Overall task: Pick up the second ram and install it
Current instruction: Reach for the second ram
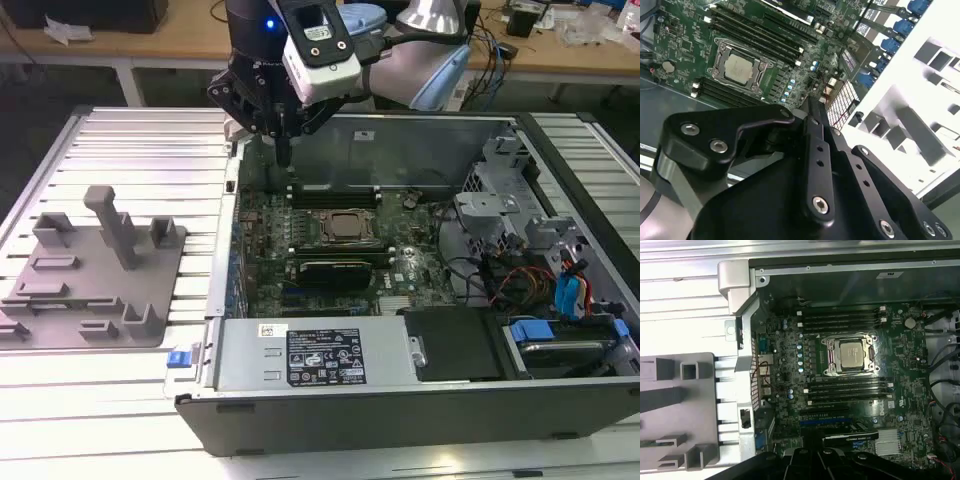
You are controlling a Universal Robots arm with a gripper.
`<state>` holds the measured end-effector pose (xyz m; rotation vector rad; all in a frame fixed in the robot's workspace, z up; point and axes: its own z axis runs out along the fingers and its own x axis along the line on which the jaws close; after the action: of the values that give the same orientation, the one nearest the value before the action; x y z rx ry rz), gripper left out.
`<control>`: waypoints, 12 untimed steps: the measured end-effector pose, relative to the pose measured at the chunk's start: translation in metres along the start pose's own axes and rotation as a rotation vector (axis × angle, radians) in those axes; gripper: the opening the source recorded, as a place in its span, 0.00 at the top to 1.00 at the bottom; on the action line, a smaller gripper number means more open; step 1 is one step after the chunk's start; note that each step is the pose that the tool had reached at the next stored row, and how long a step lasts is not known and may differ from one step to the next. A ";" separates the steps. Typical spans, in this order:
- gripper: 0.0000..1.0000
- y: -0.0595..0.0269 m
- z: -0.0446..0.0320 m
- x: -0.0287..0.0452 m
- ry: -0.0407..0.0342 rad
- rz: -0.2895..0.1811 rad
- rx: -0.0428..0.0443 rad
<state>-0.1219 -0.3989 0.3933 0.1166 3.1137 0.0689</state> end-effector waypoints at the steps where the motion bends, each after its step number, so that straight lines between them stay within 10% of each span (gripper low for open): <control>1: 0.92 0.0000 0.0000 0.0000 0.0000 0.000 0.0001; 12: 0.92 -0.0006 -0.0002 0.0082 0.0000 0.000 0.0000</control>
<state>-0.1301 -0.3988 0.3932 0.1166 3.1137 0.0690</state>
